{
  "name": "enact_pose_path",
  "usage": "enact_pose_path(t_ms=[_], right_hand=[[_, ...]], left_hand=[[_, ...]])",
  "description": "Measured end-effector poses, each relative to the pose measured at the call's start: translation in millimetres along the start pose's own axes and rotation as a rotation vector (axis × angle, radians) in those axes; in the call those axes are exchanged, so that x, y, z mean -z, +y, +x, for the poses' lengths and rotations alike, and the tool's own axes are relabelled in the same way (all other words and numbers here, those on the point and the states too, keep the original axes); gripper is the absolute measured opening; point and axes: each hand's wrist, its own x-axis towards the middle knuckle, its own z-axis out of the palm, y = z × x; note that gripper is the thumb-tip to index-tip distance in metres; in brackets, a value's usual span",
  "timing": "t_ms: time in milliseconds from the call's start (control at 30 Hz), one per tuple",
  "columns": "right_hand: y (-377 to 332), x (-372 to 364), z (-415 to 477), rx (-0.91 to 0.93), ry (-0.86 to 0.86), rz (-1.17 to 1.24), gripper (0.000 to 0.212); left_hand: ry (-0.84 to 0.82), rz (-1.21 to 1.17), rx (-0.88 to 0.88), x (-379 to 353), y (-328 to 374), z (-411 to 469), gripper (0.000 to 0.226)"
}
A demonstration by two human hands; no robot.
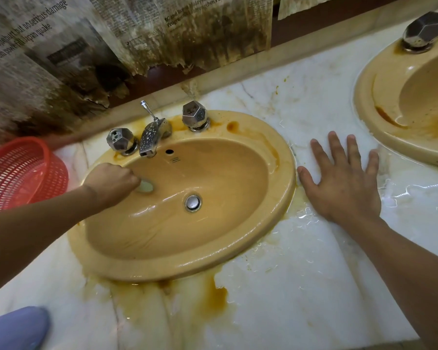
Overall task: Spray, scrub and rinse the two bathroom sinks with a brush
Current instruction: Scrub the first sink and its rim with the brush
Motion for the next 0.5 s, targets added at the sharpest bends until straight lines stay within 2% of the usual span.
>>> enact_pose_path(t_ms=[33,67,167,233,267,333,367,433,500], right_hand=[[0,0,0,0.000,0.002,-0.005,0.075],[0,0,0,0.001,0.005,-0.006,0.075],[0,-1,0,0.000,0.005,-0.007,0.075],[0,-2,0,0.000,0.007,-0.003,0.075],[0,-1,1,-0.001,0.005,-0.002,0.075],[1,-1,1,-0.005,0.000,-0.007,0.075],[1,-1,1,-0.005,-0.002,-0.010,0.075],[0,-1,0,-0.004,-0.001,-0.010,0.075],[0,-1,1,-0.005,-0.003,-0.010,0.075]], left_hand=[[-0.039,0.039,-0.025,1,2,1,0.029],[0.008,0.053,-0.018,0,1,2,0.029],[0.440,-0.135,0.038,-13,-14,12,0.041],[0.514,-0.154,0.060,-16,-15,17,0.048],[0.447,-0.131,0.009,-16,-14,17,0.047],[0.138,0.090,-0.056,-18,-3,14,0.042],[0.036,0.130,-0.066,-18,1,12,0.038],[-0.014,0.049,-0.003,-16,1,9,0.028],[-0.131,-0.114,0.138,-14,-3,7,0.019]])
